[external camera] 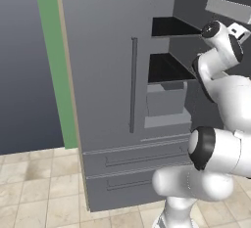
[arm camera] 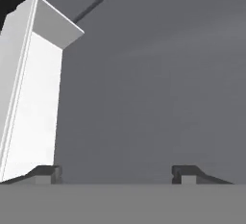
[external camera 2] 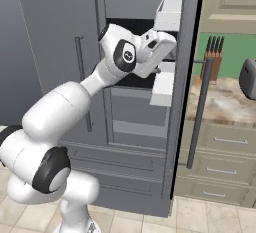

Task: Open the fridge, grab two sodas, and place both sodas inside the bowl with ice on the dining counter.

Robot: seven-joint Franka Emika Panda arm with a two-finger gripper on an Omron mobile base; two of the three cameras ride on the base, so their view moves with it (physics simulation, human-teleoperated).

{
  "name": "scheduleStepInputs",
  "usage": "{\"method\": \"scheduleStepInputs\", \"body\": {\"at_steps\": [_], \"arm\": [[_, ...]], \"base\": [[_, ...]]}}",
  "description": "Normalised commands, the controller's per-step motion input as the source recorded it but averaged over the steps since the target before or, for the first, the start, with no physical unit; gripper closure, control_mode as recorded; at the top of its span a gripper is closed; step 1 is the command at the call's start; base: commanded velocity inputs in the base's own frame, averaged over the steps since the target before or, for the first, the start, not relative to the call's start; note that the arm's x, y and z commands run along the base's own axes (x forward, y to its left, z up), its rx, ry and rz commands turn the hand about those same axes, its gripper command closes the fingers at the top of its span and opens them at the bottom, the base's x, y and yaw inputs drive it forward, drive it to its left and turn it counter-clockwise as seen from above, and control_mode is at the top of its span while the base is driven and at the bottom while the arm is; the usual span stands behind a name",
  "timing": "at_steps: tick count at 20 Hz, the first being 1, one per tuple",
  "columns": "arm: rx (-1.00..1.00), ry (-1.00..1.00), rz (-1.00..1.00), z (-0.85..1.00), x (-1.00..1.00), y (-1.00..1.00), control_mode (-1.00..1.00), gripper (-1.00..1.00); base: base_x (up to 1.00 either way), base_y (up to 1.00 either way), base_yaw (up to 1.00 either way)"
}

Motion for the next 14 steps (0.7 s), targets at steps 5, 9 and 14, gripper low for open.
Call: {"method": "scheduleStepInputs", "body": {"at_steps": [5,9,14], "arm": [[0.11,-0.05,-0.03,-0.06,-0.27,-0.02,-1.0,-1.0],[0.14,-0.12,0.0,-0.22,-0.58,0.49,-1.0,-1.0],[0.16,-0.13,0.0,-0.37,-0.69,0.93,-1.0,-1.0]], "base": [[0.0,0.0,0.0],[0.0,0.0,0.0],[0.0,0.0,0.0]]}}
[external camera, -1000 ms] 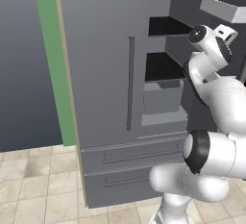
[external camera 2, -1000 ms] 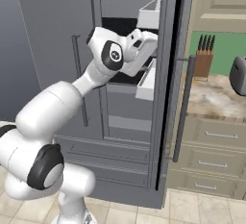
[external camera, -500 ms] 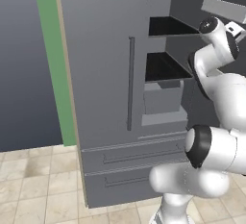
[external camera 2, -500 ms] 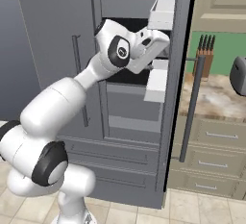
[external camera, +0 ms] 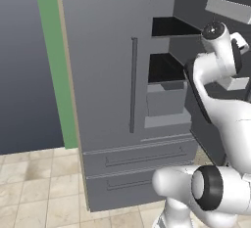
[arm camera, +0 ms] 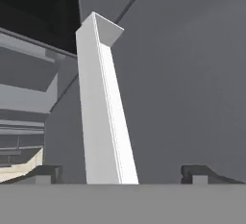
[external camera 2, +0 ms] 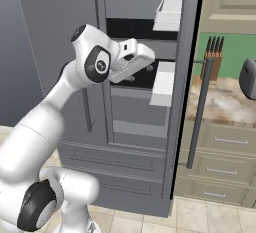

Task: Open the fridge, grab two sodas, and place both sodas inside the bowl with ice on the dining counter.

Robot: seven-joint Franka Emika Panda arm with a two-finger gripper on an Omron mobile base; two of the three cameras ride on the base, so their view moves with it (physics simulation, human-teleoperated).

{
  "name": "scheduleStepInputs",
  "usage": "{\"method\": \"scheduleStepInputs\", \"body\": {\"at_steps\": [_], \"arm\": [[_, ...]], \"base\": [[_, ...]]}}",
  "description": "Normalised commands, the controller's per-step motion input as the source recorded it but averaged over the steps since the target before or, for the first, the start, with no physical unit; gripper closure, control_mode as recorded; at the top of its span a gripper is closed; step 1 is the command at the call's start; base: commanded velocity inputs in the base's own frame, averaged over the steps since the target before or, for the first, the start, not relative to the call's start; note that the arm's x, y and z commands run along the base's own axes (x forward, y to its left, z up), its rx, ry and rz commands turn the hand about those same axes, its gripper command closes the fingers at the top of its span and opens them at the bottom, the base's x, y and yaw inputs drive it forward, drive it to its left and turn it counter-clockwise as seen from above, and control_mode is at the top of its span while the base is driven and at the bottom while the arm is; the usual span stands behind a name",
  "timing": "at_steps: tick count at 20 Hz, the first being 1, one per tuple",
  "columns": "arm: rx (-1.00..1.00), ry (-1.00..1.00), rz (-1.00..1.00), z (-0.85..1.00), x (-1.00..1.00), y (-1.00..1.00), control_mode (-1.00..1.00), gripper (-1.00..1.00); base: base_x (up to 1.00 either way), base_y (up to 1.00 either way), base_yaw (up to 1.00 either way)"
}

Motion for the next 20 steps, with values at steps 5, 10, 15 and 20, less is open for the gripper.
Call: {"method": "scheduleStepInputs", "body": {"at_steps": [5,10,15,20], "arm": [[0.22,-0.09,0.05,-0.28,-0.61,1.0,-1.0,-1.0],[0.22,-0.03,0.2,-0.07,-0.32,1.0,-1.0,-1.0],[0.17,0.0,0.28,0.0,-0.11,1.0,-1.0,-1.0],[0.2,-0.09,0.23,0.0,-0.04,0.86,-1.0,-1.0]], "base": [[0.0,0.0,0.0],[0.0,0.0,0.0],[0.0,0.0,0.0],[0.0,0.0,0.0]]}}
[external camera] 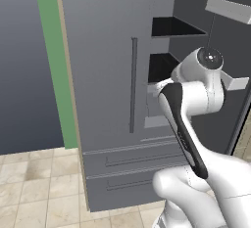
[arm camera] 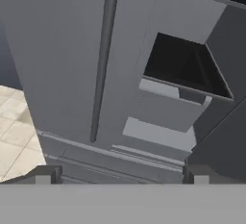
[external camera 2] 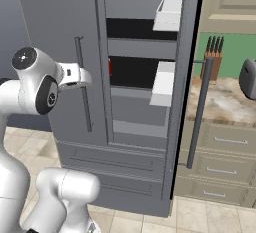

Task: Open the fridge, grab two sodas, and place both sodas inside the bowl with ice on the dining counter.

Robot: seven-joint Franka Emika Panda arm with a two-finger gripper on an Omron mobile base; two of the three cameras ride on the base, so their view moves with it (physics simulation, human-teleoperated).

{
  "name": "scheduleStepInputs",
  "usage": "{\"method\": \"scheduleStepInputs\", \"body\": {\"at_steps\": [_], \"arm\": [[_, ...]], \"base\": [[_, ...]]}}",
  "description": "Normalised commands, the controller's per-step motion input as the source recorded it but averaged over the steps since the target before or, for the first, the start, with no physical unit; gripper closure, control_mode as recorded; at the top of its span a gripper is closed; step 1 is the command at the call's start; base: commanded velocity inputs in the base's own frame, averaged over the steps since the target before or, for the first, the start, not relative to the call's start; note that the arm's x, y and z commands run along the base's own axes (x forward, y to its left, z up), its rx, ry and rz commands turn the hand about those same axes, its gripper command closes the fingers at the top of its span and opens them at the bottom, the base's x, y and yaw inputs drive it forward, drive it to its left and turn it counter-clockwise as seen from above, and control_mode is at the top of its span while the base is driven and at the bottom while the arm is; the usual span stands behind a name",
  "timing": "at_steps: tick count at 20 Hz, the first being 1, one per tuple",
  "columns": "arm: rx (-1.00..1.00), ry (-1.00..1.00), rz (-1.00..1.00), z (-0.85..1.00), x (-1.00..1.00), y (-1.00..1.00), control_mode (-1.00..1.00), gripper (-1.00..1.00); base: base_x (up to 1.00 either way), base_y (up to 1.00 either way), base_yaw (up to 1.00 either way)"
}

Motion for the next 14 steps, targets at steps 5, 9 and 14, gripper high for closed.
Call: {"method": "scheduleStepInputs", "body": {"at_steps": [5,9,14], "arm": [[0.11,-0.15,0.06,0.05,0.0,0.65,-1.0,-1.0],[0.04,-0.06,-0.01,0.07,0.05,0.4,-1.0,-1.0],[0.0,0.0,-0.02,0.14,0.24,0.18,-1.0,-1.0]], "base": [[0.0,0.0,0.0],[0.0,0.0,0.0],[0.0,0.0,0.0]]}}
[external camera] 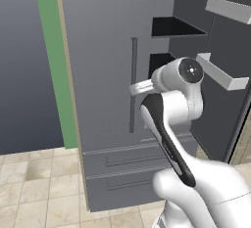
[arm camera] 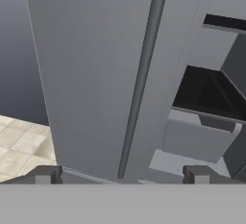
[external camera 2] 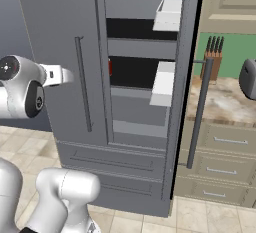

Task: Open the fridge, grab two sodas, and place both sodas inside the bowl with ice on the dining counter.

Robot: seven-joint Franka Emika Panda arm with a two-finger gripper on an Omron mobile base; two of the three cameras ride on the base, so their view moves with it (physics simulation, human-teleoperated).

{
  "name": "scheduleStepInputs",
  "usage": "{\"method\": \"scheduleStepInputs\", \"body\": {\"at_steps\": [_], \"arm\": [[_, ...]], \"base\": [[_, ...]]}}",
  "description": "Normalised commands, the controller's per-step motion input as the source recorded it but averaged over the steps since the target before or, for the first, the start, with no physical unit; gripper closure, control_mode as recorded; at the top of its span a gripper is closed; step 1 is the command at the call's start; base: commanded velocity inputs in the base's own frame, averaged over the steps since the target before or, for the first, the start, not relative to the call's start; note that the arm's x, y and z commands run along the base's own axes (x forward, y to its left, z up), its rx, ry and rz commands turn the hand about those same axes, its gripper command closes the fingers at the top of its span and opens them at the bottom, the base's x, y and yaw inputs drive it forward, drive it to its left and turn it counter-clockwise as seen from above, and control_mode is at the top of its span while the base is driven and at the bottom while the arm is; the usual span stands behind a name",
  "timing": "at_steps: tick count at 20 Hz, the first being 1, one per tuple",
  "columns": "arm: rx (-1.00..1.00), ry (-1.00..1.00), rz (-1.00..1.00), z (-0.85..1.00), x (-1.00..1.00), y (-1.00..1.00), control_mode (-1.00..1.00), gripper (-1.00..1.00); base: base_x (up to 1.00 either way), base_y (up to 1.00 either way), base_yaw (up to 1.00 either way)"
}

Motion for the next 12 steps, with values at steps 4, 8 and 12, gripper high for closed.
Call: {"method": "scheduleStepInputs", "body": {"at_steps": [4,8,12], "arm": [[0.0,0.0,0.0,0.11,0.32,0.0,-1.0,-1.0],[0.0,0.0,0.0,0.01,0.34,-0.01,-1.0,-1.0],[0.0,0.0,-0.02,0.0,0.4,-0.02,-1.0,-1.0]], "base": [[0.0,0.0,0.0],[0.0,0.0,0.0],[0.0,0.0,0.0]]}}
